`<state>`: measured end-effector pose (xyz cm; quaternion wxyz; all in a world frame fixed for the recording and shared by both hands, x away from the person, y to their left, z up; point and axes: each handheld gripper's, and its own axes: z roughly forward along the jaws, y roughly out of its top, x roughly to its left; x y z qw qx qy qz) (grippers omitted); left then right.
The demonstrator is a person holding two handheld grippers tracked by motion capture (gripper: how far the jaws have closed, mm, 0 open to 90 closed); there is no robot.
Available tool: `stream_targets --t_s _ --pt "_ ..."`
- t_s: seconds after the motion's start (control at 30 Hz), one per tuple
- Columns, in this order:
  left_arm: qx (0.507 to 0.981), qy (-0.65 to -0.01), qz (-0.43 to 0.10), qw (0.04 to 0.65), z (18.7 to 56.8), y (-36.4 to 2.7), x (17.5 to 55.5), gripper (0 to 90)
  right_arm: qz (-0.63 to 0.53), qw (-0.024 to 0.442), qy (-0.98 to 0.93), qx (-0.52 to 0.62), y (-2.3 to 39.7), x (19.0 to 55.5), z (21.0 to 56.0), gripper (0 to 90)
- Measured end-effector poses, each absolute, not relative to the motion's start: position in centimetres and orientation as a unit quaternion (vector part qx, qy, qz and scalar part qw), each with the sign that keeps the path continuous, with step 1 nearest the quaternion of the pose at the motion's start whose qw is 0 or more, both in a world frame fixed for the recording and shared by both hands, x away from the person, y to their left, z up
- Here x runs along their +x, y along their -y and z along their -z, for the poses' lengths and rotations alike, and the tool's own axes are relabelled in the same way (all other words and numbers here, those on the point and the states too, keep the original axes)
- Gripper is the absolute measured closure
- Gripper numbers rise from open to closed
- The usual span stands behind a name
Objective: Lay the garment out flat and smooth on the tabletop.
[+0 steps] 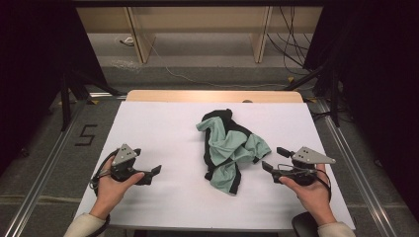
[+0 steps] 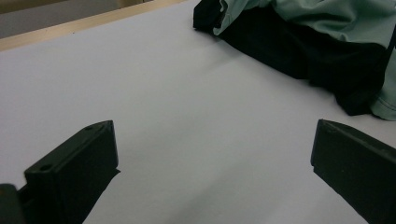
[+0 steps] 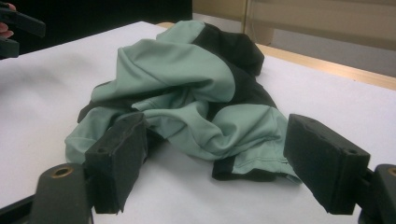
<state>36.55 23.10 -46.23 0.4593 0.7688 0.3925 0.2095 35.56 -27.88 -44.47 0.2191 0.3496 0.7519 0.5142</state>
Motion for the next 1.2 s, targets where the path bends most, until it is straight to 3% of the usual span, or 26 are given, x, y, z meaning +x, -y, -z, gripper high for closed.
stream_targets --t_s 0.3,0.47,0.83,0.87,0.93,0.97,1.03,1.1,1.17,1.2 --pt "0.767 -0.395 -0.212 0.459 46.2 -23.0 36.6 2.3 -0.514 0.222 -0.751 0.351 28.0 35.5 44.5 22.3" --pt "0.765 -0.396 -0.221 0.458 45.9 -22.8 36.7 12.7 -0.512 0.225 -0.749 0.355 28.2 35.2 44.4 22.3" --pt "0.762 -0.399 -0.223 0.459 45.7 -22.5 37.2 16.3 -0.508 0.232 -0.748 0.359 28.5 34.8 44.4 22.5" --pt "0.761 -0.403 -0.226 0.455 45.5 -22.5 37.2 18.8 -0.506 0.233 -0.748 0.360 28.4 34.8 44.4 22.5" --pt "0.756 -0.410 -0.227 0.457 45.1 -22.3 37.3 32.9 -0.506 0.233 -0.748 0.360 28.4 34.8 44.4 22.5" --pt "0.757 -0.411 -0.229 0.454 44.5 -21.8 37.5 49.5 -0.506 0.234 -0.747 0.362 28.4 34.9 44.4 22.6" --pt "0.762 -0.406 -0.229 0.449 44.2 -21.4 37.5 54.8 -0.507 0.234 -0.746 0.362 28.4 35.0 44.4 22.6" --pt "0.779 -0.386 -0.223 0.441 43.6 -19.9 37.7 76.2 -0.507 0.234 -0.745 0.365 28.4 35.2 44.4 22.6" --pt "0.784 -0.378 -0.223 0.439 43.4 -19.2 37.7 78.7 -0.507 0.234 -0.745 0.365 28.3 35.2 44.4 22.6" --pt "0.794 -0.363 -0.224 0.434 43.1 -18.0 37.9 86.6 -0.507 0.233 -0.746 0.365 28.3 35.3 44.4 22.7"
